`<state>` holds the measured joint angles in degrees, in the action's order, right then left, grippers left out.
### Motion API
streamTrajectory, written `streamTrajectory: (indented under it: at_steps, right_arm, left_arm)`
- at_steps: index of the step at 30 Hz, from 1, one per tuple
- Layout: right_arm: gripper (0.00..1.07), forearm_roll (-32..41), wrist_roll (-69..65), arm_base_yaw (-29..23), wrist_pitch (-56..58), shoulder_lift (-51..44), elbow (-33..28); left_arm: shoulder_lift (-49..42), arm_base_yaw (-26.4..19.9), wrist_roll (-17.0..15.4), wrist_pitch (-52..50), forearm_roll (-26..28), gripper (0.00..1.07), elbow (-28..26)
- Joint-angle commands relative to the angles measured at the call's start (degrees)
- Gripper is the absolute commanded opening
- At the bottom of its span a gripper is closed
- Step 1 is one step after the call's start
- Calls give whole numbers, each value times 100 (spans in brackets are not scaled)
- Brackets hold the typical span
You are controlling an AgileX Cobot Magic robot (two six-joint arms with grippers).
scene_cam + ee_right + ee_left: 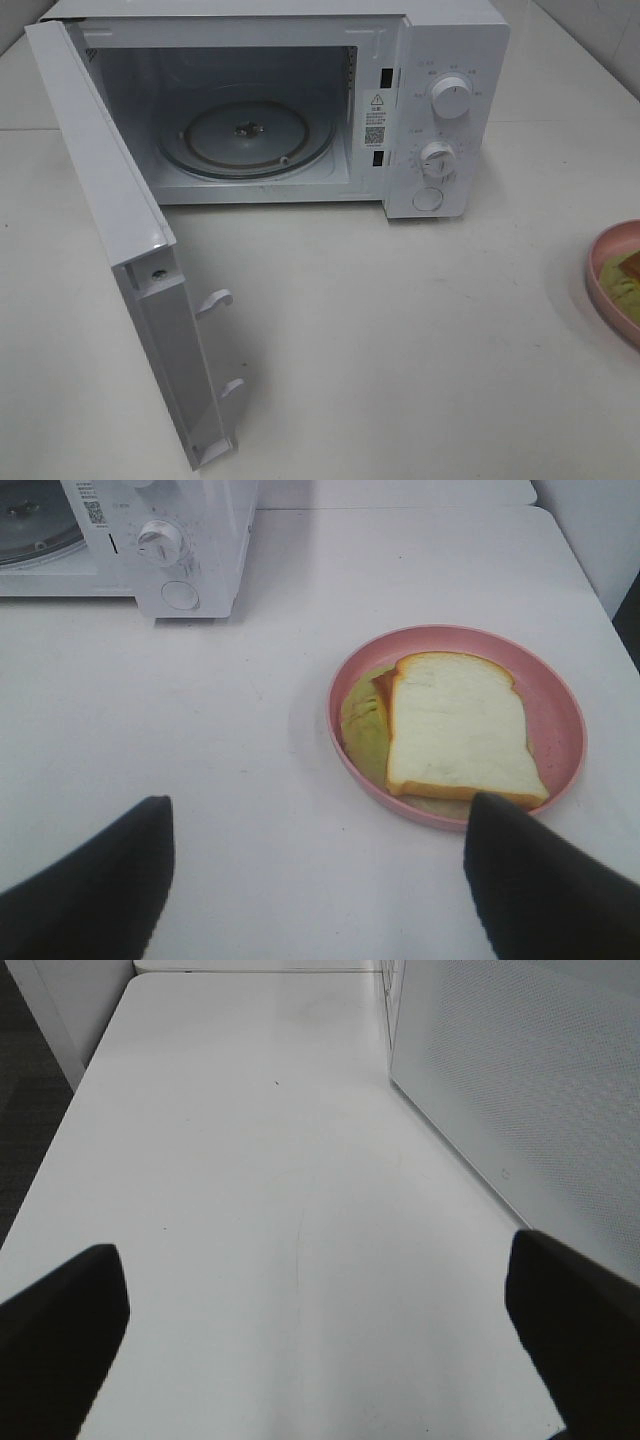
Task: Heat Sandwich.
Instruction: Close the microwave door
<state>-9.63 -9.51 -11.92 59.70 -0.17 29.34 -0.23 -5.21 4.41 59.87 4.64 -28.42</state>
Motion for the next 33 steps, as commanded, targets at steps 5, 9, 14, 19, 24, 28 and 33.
streamTrajectory:
  at_steps: [5,9,14,19,24,28,33]
  right_arm:
    - [76,-17,40,40,-57,-166,-11]
    - [76,-17,40,40,-57,-166,-11]
    - [76,-17,40,40,-57,-166,-11]
    - [76,-17,40,40,-57,-166,-11]
    - [76,-17,40,40,-57,-166,-11]
    - [76,-17,6,40,-57,-166,-11]
    - [75,-17,6,40,-57,-166,-11]
  left_arm:
    - [-143,-23,-23,-46,40,98,17]
    - [-143,-23,-23,-46,40,98,17]
    - [-143,-23,-23,-46,40,98,17]
    - [-143,-23,-23,-46,40,98,17]
    - [-143,-23,-23,-46,40,98,17]
    - [-143,-23,-23,-46,46,98,17]
    - [-143,-23,-23,-46,57,98,17]
